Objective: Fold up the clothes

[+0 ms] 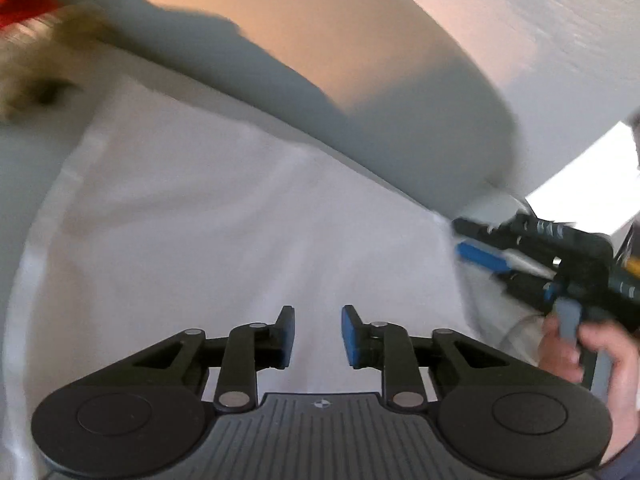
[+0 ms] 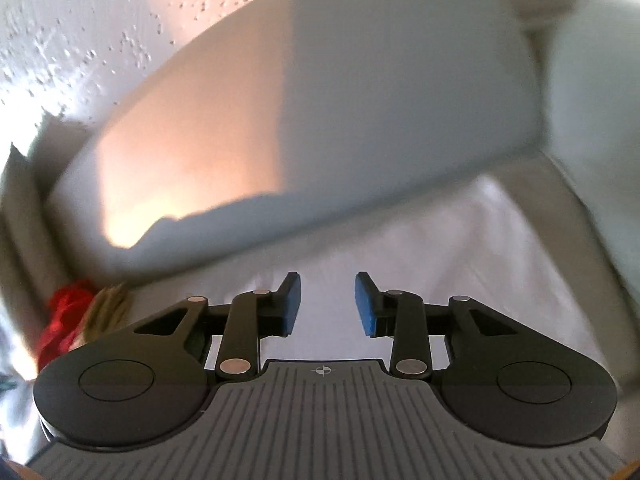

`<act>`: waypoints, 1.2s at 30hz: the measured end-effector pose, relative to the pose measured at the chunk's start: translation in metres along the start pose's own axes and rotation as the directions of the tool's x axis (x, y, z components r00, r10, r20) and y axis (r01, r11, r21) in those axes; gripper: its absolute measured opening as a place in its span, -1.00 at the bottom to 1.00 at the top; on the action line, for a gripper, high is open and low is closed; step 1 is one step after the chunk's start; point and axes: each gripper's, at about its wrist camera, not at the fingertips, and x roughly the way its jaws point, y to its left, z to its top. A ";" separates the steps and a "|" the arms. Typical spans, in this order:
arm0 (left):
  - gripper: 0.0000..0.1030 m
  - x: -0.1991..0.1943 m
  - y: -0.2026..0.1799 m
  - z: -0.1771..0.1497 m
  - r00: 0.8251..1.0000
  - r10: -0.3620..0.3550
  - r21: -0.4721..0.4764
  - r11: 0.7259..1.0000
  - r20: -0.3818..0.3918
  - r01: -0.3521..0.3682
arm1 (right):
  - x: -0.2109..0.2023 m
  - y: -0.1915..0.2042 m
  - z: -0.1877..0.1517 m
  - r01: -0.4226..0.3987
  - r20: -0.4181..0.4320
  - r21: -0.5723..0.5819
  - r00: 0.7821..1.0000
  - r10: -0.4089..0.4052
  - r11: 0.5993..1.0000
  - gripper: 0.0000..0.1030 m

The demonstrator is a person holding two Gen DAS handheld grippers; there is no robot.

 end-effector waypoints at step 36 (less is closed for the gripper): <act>-0.58 -0.064 -0.080 -0.097 0.826 0.557 0.334 0.765 0.085 -0.550 | -0.164 -0.125 -0.071 0.271 -0.006 0.035 0.963 -0.271 0.962 -0.69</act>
